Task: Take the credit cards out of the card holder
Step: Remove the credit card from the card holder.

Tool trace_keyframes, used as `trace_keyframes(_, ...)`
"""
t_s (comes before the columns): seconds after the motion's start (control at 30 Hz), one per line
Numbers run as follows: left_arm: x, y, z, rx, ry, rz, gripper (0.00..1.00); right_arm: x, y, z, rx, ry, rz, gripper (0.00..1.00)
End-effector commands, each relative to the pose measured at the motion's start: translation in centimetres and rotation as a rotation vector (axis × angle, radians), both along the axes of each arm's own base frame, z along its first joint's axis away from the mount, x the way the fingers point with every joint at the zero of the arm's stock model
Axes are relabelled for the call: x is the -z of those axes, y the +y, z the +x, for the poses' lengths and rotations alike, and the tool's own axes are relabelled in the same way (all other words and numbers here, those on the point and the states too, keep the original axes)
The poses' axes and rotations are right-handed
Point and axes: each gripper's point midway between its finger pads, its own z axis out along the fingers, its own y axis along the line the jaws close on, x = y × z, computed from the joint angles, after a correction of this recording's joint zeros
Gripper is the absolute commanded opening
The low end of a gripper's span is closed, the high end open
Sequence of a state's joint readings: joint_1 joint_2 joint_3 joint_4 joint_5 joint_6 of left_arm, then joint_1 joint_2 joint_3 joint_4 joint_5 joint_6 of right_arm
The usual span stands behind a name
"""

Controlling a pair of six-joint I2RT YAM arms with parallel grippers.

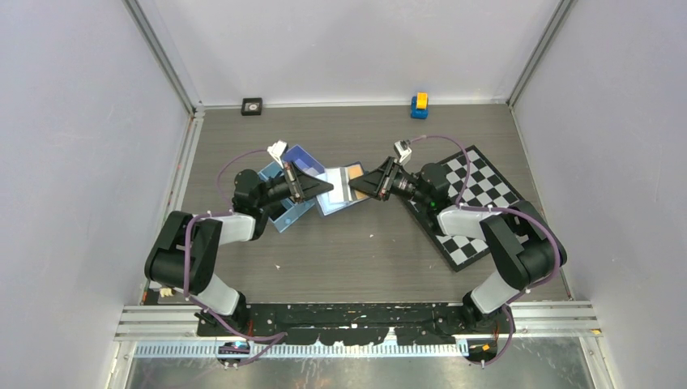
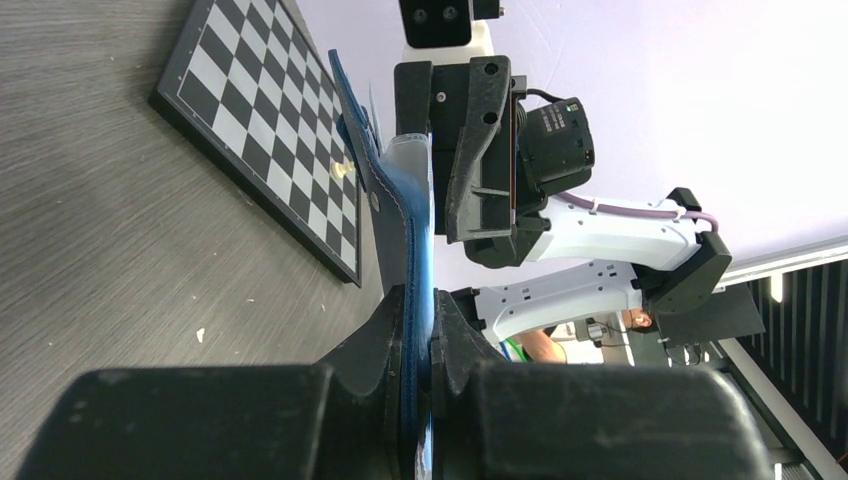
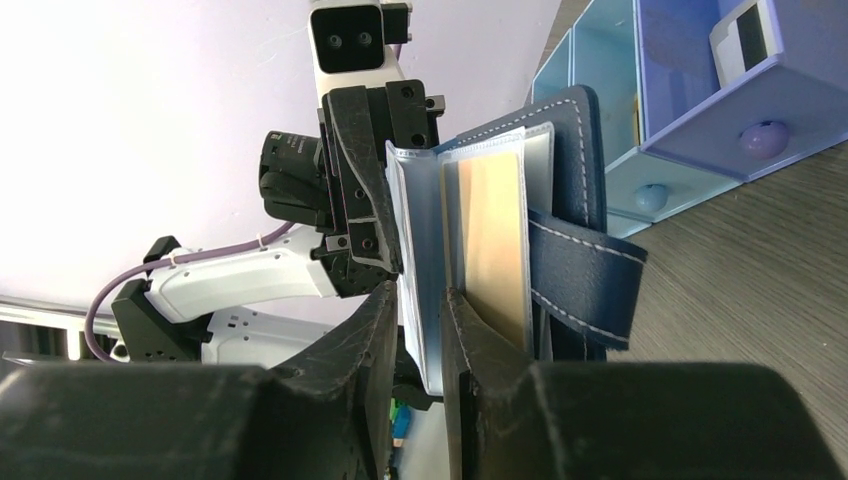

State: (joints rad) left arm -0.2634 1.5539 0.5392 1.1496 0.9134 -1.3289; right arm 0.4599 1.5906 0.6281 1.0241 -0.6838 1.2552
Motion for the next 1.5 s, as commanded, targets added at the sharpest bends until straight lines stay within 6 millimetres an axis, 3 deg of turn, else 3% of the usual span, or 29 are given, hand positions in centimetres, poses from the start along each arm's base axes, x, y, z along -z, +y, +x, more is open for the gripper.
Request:
trace_keyframes(0.0, -1.6, -0.8, -0.6, 0.045, -0.089, -0.02, 0.02, -2.2, 0.7, -0.1, -0.031, -0.086, 0.029, 0.28)
trace_keyframes(0.23, -1.3, -1.1, -0.6, 0.056, -0.078, -0.018, 0.02, -2.6, 0.8, -0.4, -0.038, -0.098, 0.041, 0.1)
trace_keyframes(0.37, -1.3, -1.1, -0.5, 0.056, -0.076, -0.018, 0.12, -2.8, 0.7, -0.5, -0.04, -0.101, 0.051, 0.01)
trace_keyframes(0.53, -1.7, -0.9, -0.7, 0.05, -0.094, -0.022, 0.21, -2.5, 0.7, -0.3, -0.033, -0.09, 0.04, 0.0)
trace_keyframes(0.63, -2.0, -0.7, -0.8, 0.041, -0.105, -0.027, 0.17, -2.4, 0.8, -0.2, -0.034, -0.086, 0.039, 0.04)
trace_keyframes(0.73, -2.1, -0.6, -0.7, 0.035, -0.107, -0.03, 0.14, -2.4, 0.8, -0.3, -0.036, -0.087, 0.043, 0.18)
trace_keyframes(0.97, -2.0, -0.5, -0.5, 0.03, -0.098, -0.035, 0.12, -2.6, 0.8, -0.3, -0.04, -0.093, 0.05, 0.23)
trace_keyframes(1.27, -1.9, 0.0, -0.3, 0.014, -0.093, -0.046, 0.06, -3.0, 0.8, -0.6, -0.054, -0.1, 0.077, 0.22)
trace_keyframes(1.47, -1.8, 0.1, -0.1, 0.013, -0.084, -0.058, 0.05, -3.0, 0.9, -0.6, -0.057, -0.097, 0.076, 0.11)
